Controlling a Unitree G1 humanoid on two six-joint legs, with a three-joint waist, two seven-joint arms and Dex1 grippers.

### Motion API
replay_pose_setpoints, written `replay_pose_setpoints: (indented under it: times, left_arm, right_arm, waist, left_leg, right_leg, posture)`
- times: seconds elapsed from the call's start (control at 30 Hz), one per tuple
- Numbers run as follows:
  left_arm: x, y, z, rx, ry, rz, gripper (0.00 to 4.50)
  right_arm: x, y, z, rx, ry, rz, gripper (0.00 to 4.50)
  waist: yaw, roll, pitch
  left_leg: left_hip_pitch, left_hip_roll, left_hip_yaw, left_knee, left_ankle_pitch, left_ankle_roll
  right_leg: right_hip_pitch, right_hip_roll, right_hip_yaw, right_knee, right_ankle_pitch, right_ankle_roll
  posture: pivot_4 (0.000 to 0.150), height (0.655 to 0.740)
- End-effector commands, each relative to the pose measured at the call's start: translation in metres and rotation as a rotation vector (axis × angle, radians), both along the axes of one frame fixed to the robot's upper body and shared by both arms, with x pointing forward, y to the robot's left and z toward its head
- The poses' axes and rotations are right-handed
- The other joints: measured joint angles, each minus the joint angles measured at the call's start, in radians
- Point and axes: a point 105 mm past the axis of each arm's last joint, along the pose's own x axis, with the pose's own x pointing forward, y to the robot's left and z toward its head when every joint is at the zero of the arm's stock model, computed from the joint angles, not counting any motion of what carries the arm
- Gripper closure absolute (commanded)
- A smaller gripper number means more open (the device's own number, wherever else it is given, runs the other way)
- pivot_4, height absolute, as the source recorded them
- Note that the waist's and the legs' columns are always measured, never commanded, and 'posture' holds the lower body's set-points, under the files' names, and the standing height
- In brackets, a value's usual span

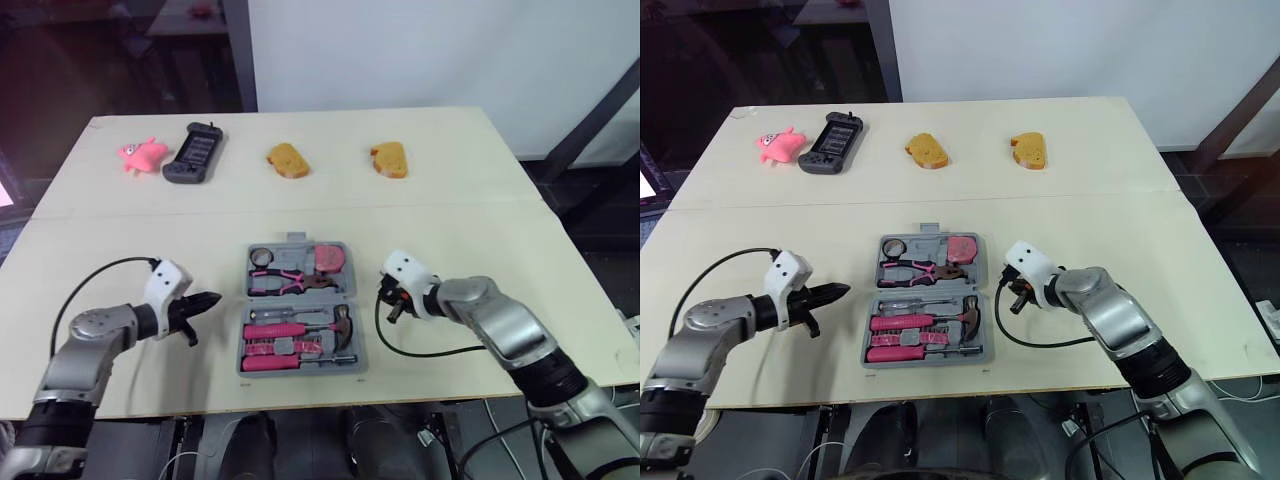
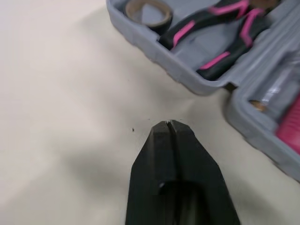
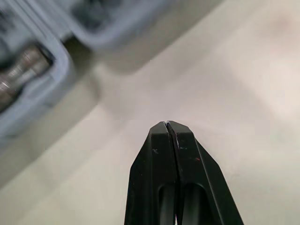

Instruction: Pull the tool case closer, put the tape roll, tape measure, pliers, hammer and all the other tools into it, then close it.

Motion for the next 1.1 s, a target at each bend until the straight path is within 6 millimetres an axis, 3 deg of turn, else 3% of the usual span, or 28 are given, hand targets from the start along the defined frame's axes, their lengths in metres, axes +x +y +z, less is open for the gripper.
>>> replay_pose_setpoints:
  times: [0.03, 0.23, 0.43, 0.83, 1.1]
  left_arm:
    - [-0.005, -0.015, -0.014, 0.041, 0.022, -0.094, 4.47]
    - [-0.008, -0.055, -0.022, 0.004, 0.035, -0.214, 4.47]
    - [-0.01, -0.079, -0.024, 0.001, 0.029, -0.279, 4.47]
    - [-0.018, -0.085, -0.033, 0.017, 0.056, -0.312, 4.47]
    - [-0.029, -0.084, -0.036, 0.02, 0.089, -0.353, 4.47]
  right_arm:
    - [0.006, 0.013, -0.01, -0.036, -0.011, 0.028, 4.5]
    - [-0.001, 0.051, -0.018, 0.006, 0.042, 0.124, 4.5]
    - [-0.022, 0.072, -0.017, 0.042, 0.097, 0.192, 4.5]
    - [-0.041, 0.101, -0.018, 0.075, 0.142, 0.244, 4.5]
    - [-0.059, 0.102, -0.018, 0.068, 0.173, 0.268, 4.5]
  waist:
    - [-0.001, 0.0, 0.0]
    - [0.007, -0.002, -0.002]
    - [0.01, -0.002, -0.004]
    - [0.006, -0.002, -0.011]
    - [0.006, -0.002, -0.012]
  left_leg:
    - [0.0, 0.0, 0.0, 0.0, 0.0, 0.0]
    - [0.007, 0.0, 0.0, 0.002, 0.0, 0.0]
    - [0.007, -0.001, -0.002, 0.002, 0.0, 0.0]
    - [0.008, -0.001, -0.003, 0.001, 0.0, 0.0]
    - [0.008, -0.001, -0.003, 0.0, 0.0, 0.0]
  right_leg:
    - [0.001, 0.0, 0.0, 0.0, 0.0, 0.0]
    - [0.01, -0.001, -0.001, 0.0, 0.0, 0.0]
    - [0.011, -0.001, -0.002, 0.0, 0.0, 0.0]
    - [0.012, -0.001, -0.003, 0.0, 0.0, 0.0]
    - [0.012, -0.001, -0.003, -0.001, -0.001, 0.0]
  posture:
    - [0.15, 0.74]
    - [0.15, 0.74]
    - [0.15, 0.74]
    - [0.15, 0.74]
    - [0.15, 0.74]
